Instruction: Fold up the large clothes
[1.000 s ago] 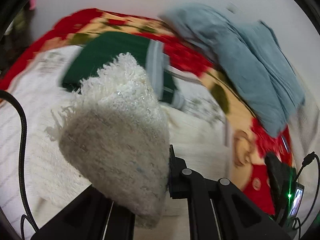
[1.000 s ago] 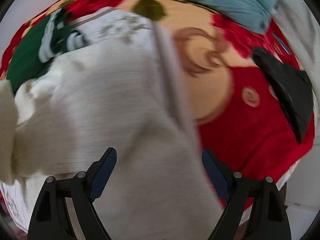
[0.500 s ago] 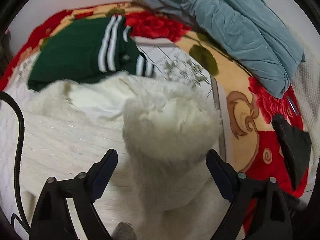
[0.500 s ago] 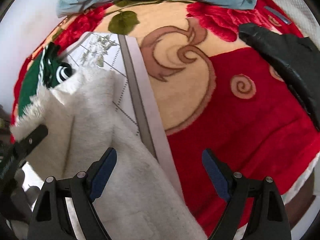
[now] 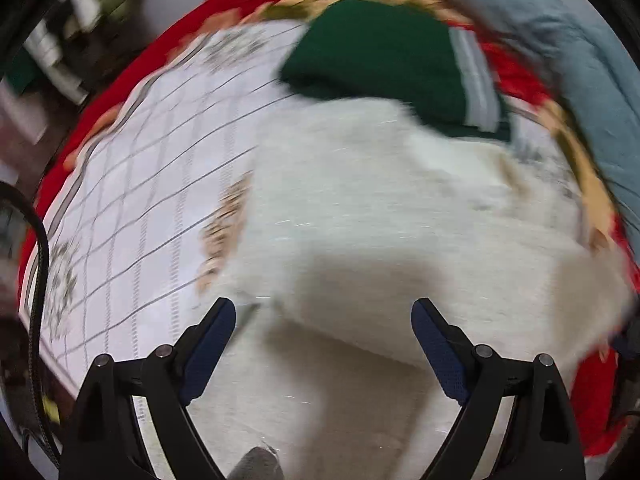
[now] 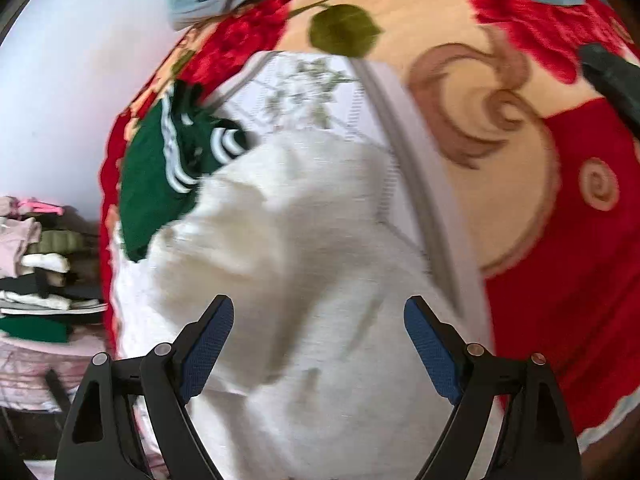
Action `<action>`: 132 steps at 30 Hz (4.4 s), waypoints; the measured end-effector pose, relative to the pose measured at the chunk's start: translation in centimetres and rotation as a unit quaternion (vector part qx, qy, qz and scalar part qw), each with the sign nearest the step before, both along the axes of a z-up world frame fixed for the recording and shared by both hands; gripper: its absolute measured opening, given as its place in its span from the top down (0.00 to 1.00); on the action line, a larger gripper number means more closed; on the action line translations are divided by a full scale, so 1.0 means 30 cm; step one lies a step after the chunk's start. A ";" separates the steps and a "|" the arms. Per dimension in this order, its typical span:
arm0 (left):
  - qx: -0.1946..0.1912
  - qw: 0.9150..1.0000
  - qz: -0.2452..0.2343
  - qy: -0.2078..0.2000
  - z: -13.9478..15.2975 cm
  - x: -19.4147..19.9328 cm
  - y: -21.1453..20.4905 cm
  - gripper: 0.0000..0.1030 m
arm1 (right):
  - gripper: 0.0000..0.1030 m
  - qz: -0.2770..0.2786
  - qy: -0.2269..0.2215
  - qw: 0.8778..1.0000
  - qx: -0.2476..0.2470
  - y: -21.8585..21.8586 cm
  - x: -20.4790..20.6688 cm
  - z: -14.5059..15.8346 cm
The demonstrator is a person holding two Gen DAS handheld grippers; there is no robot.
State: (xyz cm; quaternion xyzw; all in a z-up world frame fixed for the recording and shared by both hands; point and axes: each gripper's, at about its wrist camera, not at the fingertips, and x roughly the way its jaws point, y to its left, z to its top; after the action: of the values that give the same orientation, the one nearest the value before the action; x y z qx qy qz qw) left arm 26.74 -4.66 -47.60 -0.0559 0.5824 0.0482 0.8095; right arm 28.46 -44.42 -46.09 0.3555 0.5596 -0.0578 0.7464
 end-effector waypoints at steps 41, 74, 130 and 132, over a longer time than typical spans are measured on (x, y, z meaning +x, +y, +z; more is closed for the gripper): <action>0.009 0.999 0.040 -0.004 -0.121 0.236 0.212 0.13 | 0.31 0.082 0.005 0.995 -0.063 -0.121 0.223 -0.156; -0.045 0.998 -0.051 0.010 -0.222 0.431 0.469 0.77 | 0.65 0.044 0.085 0.994 0.045 0.218 0.295 -0.356; 0.138 0.990 0.007 0.006 -0.207 0.197 0.212 0.11 | 0.92 0.151 0.128 0.970 -0.138 0.634 0.667 -0.285; 0.139 0.990 0.009 0.006 -0.206 0.191 0.223 0.11 | 0.92 0.138 0.096 0.978 -0.121 0.623 0.649 -0.233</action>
State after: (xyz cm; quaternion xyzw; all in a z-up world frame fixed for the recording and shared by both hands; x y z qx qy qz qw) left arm 32.48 2.03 -53.79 0.0524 0.5742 0.1363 0.8056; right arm 47.94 -25.74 -53.07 0.1743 0.6614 -0.0559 0.7273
